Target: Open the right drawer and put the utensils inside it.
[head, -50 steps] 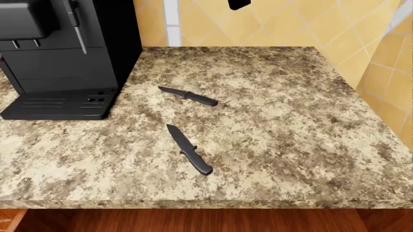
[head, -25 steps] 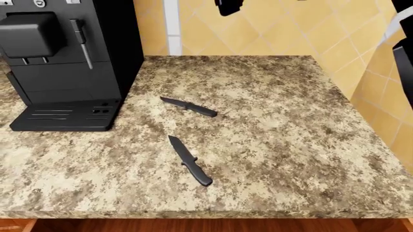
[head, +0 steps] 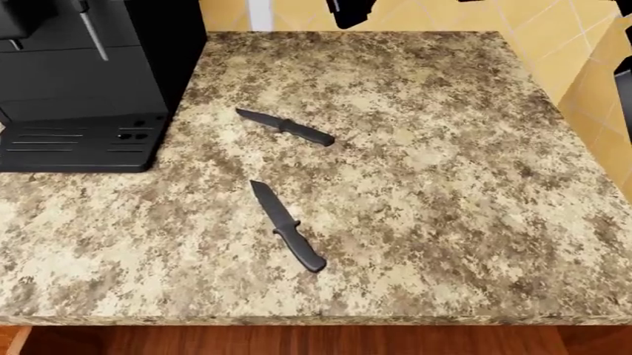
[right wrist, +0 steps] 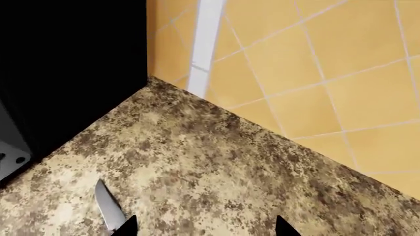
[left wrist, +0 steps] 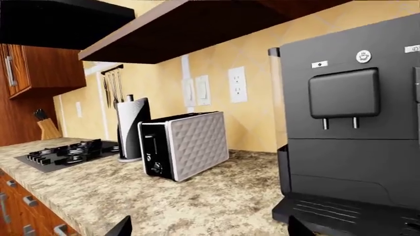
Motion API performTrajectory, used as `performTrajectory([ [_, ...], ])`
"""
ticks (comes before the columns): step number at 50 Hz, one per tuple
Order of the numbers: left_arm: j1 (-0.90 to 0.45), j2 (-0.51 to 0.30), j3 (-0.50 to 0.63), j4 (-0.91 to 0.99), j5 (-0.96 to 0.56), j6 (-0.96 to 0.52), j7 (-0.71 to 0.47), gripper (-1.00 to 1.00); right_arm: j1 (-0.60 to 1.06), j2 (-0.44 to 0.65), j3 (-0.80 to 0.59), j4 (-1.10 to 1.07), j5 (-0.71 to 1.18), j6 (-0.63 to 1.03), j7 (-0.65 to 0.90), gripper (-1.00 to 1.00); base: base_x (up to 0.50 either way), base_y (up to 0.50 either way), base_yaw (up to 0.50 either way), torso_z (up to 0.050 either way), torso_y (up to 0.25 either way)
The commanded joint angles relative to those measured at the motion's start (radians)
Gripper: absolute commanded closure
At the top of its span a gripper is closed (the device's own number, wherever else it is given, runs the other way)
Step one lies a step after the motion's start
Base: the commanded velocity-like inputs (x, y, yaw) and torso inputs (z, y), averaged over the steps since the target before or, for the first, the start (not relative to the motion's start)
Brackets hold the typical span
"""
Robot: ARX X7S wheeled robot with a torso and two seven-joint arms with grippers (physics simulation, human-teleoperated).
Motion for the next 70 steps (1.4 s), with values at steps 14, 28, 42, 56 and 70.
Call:
performTrajectory([
  [14,0.012,0.082,-0.126,0.004,-0.055,0.036,0.071,-1.0,-0.02,0.009,-0.004,-0.003,0.006,-0.001,-0.017,-1.0,0.0,0.0,0.0,0.005,-0.031],
  [28,0.012,0.167,-0.266,0.004,-0.109,0.033,0.151,-1.0,-0.077,-0.031,-0.041,0.152,-0.05,-0.131,-0.181,-1.0,0.0,0.0,0.0,0.0,0.0],
  [42,0.013,0.168,-0.271,0.004,-0.109,0.031,0.151,-1.0,-0.114,0.0,-0.113,-0.048,-0.046,-0.096,-0.322,-1.0,0.0,0.0,0.0,0.0,0.0],
  [56,0.013,0.162,-0.254,0.004,-0.091,0.034,0.149,-1.0,-0.122,-0.045,-0.189,-0.006,-0.113,-0.143,-0.415,-1.0,0.0,0.0,0.0,0.0,0.0],
  [70,0.013,0.154,-0.229,0.004,-0.062,0.025,0.136,-1.0,-0.125,-0.228,-0.268,0.395,-0.241,-0.344,-0.625,-1.0,0.0,0.0,0.0,0.0,0.0],
])
